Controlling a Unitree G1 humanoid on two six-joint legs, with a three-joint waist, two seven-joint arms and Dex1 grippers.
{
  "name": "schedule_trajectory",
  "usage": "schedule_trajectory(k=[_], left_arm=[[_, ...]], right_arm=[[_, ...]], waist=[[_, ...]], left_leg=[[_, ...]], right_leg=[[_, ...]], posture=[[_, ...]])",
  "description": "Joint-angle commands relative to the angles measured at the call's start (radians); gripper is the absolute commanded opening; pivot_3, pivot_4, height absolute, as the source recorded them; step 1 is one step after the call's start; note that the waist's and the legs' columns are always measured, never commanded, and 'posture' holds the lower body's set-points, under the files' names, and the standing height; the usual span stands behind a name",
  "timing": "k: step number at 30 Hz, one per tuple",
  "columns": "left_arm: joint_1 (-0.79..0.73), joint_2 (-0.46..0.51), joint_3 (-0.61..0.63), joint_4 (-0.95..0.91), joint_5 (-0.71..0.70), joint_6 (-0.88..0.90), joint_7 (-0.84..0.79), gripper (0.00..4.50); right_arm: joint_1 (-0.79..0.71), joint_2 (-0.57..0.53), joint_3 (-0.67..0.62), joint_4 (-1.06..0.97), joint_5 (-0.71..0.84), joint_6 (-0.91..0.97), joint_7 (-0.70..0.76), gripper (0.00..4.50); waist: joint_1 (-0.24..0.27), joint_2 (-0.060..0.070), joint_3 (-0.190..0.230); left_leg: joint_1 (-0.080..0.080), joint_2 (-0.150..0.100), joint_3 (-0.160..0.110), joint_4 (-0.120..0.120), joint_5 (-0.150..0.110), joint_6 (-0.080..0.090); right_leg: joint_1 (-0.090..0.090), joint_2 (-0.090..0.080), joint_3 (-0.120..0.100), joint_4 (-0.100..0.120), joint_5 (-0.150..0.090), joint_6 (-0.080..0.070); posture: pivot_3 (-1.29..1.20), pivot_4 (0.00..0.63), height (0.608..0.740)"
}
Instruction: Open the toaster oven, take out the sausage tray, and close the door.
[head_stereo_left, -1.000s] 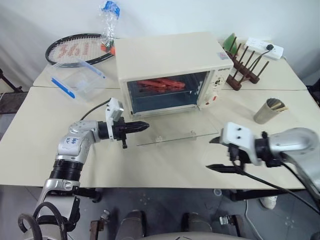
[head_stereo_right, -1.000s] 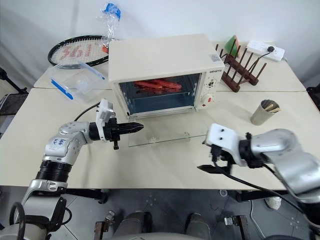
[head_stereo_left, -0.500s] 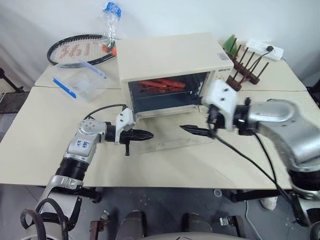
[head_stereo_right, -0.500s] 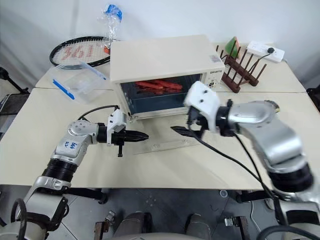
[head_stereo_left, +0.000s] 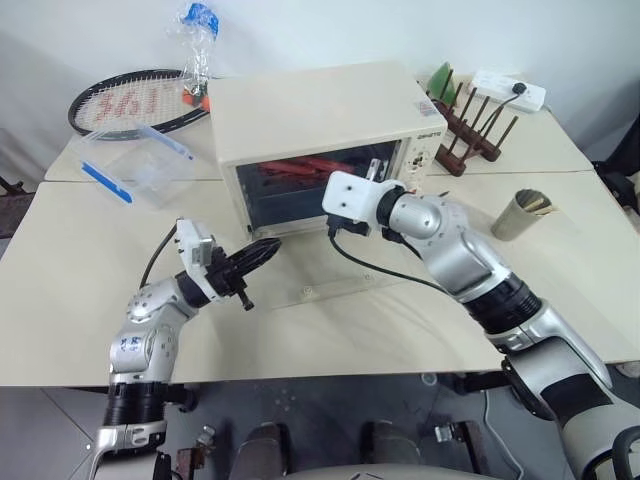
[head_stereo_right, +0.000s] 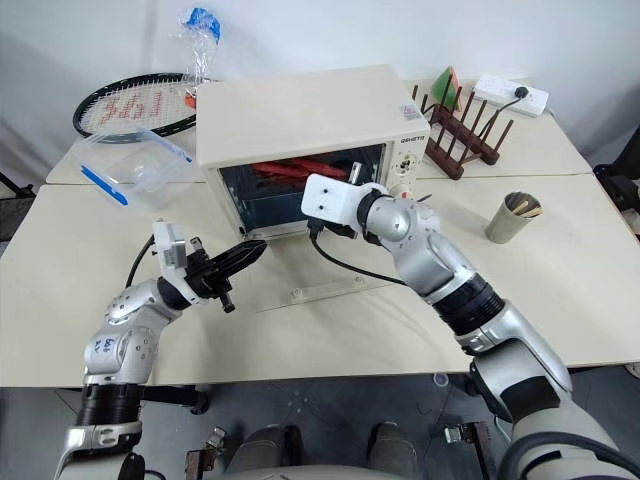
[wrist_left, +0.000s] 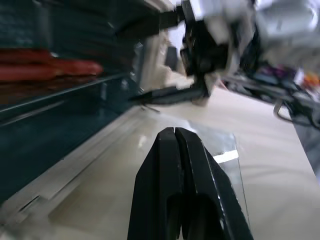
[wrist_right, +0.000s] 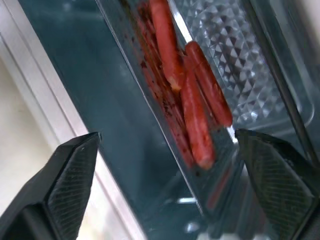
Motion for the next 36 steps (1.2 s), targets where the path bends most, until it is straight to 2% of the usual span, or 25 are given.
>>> schedule_trajectory(k=[1,3,6,12,19,23,26,36], left_arm=[[0.061,-0.018,0.071,-0.140,-0.080,0.023,0.092,0.03],[0.106,-0.008,0.098,-0.183,-0.113,0.051,0.111,0.03],[0.145,0.008,0.130,-0.221,-0.171,0.106,0.141,0.54],[0.186,0.017,0.190,-0.285,-0.262,0.120,0.155,2.32],[0.229,0.051,0.205,-0.315,-0.291,0.127,0.147,4.44],[0.223,0.058,0.198,-0.302,-0.275,0.107,0.157,4.48],[0.199,0.052,0.185,-0.278,-0.252,0.082,0.164,4.50],[0.188,0.058,0.175,-0.266,-0.249,0.067,0.158,4.50]], right_arm=[[-0.047,0.047,0.047,0.091,-0.109,-0.099,-0.041,4.50],[-0.065,0.078,0.062,0.149,-0.151,-0.126,-0.056,4.50],[-0.086,0.113,0.065,0.218,-0.198,-0.158,-0.076,4.50],[-0.138,0.170,0.068,0.361,-0.298,-0.174,-0.142,4.50],[-0.143,0.185,0.055,0.384,-0.348,-0.175,-0.137,4.50],[-0.138,0.188,0.059,0.371,-0.370,-0.181,-0.132,4.50],[-0.134,0.211,0.059,0.377,-0.369,-0.159,-0.113,3.89],[-0.112,0.234,0.042,0.348,-0.410,-0.076,-0.127,0.53]], waist=[[-0.002,0.000,0.000],[-0.004,0.000,0.000],[-0.001,0.000,0.000],[0.001,0.000,0.000],[-0.002,0.000,0.000],[-0.001,0.000,0.000],[-0.002,0.000,0.000],[-0.001,0.000,0.000]], left_leg=[[0.000,0.000,0.000,0.000,0.000,0.000],[0.000,0.000,0.000,0.000,0.000,0.000],[0.000,0.000,-0.001,0.000,0.000,0.000],[0.000,0.000,-0.002,0.000,0.000,0.000],[0.000,0.000,-0.002,0.000,0.000,-0.001],[0.000,0.000,-0.002,0.000,0.000,-0.001],[0.000,0.000,-0.002,0.000,0.000,-0.001],[0.000,0.000,-0.002,-0.001,0.000,-0.001]], right_leg=[[0.000,0.000,0.000,0.000,0.000,0.000],[0.000,0.000,0.000,0.000,0.000,0.000],[0.000,0.000,0.000,0.000,0.000,0.000],[0.001,0.000,0.000,0.001,0.000,0.000],[0.001,0.000,0.000,0.001,0.000,0.000],[0.001,0.000,0.001,0.001,0.000,0.000],[0.001,0.001,0.001,0.000,0.000,0.000],[0.001,0.001,0.001,0.001,0.000,0.000]], posture=[[0.00,0.150,0.740],[0.00,0.150,0.740],[0.00,0.150,0.740],[0.00,0.150,0.740],[0.00,0.150,0.740],[0.00,0.150,0.740],[0.00,0.150,0.740],[0.00,0.150,0.740]])
